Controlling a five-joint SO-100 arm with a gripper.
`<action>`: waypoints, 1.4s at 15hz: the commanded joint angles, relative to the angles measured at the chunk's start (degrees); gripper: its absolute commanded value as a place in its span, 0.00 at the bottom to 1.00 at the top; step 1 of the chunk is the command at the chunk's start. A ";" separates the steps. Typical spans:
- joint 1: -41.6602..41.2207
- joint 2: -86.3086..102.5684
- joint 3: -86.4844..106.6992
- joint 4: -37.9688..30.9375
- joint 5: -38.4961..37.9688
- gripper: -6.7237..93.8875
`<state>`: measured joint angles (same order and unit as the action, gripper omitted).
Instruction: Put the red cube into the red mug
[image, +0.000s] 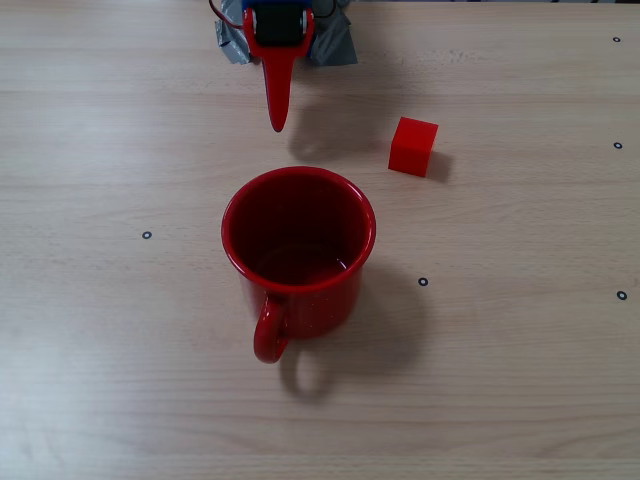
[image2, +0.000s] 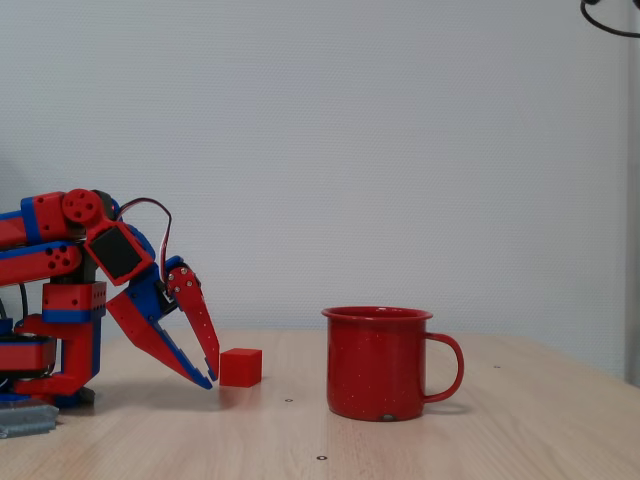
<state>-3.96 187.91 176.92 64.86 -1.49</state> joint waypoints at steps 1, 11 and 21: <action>-1.49 2.99 0.70 0.53 -1.93 0.07; -3.78 0.44 -0.97 1.58 0.09 0.07; -19.25 -31.55 -44.56 18.37 20.39 0.07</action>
<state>-21.53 158.38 138.25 82.53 16.70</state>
